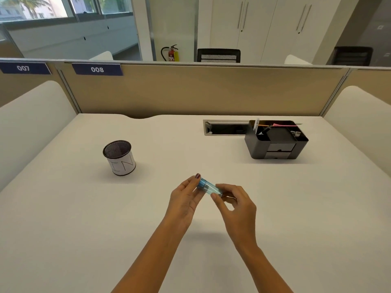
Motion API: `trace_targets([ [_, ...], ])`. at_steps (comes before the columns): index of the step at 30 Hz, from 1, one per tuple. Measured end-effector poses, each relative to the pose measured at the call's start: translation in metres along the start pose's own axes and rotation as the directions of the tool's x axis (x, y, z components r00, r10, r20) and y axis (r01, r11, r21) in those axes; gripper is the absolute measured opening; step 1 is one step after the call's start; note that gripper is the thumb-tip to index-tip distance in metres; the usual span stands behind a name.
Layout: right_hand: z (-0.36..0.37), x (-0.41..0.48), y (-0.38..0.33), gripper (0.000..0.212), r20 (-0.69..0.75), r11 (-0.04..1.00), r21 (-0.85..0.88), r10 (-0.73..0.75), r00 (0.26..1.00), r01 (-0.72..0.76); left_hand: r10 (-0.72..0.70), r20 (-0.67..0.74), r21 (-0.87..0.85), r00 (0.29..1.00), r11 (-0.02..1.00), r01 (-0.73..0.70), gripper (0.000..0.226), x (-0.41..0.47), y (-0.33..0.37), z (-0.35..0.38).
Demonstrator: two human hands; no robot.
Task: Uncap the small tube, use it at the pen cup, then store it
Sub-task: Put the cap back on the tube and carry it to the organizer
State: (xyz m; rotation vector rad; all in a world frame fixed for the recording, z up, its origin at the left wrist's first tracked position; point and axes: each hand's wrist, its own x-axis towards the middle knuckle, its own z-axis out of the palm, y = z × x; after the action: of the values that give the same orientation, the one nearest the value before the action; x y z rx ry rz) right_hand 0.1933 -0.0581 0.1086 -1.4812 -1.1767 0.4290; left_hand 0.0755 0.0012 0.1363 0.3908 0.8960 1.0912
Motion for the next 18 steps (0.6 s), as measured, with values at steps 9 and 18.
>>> trace_targets([
  [9,-0.013,0.02,0.021,0.029,-0.173,0.992,0.109,0.086,0.981,-0.068,0.181,0.074,0.39,0.981,0.9,-0.196,0.033,0.021,-0.006,0.022],
  [18,-0.052,0.075,0.05,0.027,-0.416,0.961,0.233,0.238,0.878,-0.151,0.389,0.353,0.799,0.851,0.349,-0.49,0.043,0.071,-0.037,0.068],
])
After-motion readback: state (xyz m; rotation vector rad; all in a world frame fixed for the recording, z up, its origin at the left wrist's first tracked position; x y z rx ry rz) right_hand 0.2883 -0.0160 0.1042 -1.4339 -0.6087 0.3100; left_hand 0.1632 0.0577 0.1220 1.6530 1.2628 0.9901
